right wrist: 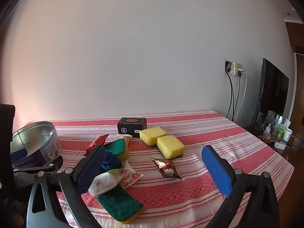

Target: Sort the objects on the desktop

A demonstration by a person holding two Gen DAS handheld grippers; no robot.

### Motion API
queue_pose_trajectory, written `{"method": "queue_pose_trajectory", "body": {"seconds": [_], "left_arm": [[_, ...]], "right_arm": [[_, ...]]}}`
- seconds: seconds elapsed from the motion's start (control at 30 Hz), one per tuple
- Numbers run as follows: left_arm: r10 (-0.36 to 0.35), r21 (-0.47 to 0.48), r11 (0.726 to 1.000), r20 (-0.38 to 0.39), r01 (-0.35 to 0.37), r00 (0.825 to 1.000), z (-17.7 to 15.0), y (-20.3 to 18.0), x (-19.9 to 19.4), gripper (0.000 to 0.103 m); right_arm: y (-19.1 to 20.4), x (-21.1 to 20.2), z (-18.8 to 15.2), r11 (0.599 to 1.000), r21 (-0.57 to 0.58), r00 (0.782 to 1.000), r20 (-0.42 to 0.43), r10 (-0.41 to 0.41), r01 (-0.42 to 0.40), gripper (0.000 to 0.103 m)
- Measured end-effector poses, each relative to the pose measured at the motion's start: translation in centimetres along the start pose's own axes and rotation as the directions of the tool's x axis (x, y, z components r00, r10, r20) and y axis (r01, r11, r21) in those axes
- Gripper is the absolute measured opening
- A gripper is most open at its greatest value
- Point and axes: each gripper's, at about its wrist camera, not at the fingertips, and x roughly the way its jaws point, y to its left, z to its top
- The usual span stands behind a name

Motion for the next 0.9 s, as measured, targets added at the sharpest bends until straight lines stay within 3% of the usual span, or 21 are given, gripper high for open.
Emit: {"method": "queue_pose_trajectory", "body": {"seconds": [0.9], "left_arm": [[-0.007, 0.012, 1.000, -0.016, 0.007, 1.000, -0.47, -0.68, 0.55, 0.102]], "right_arm": [[-0.70, 0.34, -0.14, 1.000, 0.022, 1.000, -0.013, 0.014, -0.014, 0.103]]}}
